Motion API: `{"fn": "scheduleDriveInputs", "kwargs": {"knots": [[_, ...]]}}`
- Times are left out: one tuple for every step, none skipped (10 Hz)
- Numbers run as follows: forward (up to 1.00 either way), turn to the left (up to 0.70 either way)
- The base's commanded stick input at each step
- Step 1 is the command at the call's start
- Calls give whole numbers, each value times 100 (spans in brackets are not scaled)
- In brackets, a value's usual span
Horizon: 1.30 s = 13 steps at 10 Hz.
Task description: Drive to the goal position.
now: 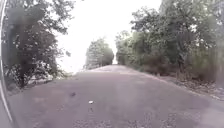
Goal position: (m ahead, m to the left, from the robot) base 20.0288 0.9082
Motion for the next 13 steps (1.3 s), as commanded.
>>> {"fn": "scheduleDriveInputs", "kwargs": {"knots": [[70, -2], [70, -14], [70, -8], [70, 0], [70, 0], [70, 0], [70, 0], [70, 0], [70, 0], [70, 0], [70, 0], [70, 0], [70, 0]]}}
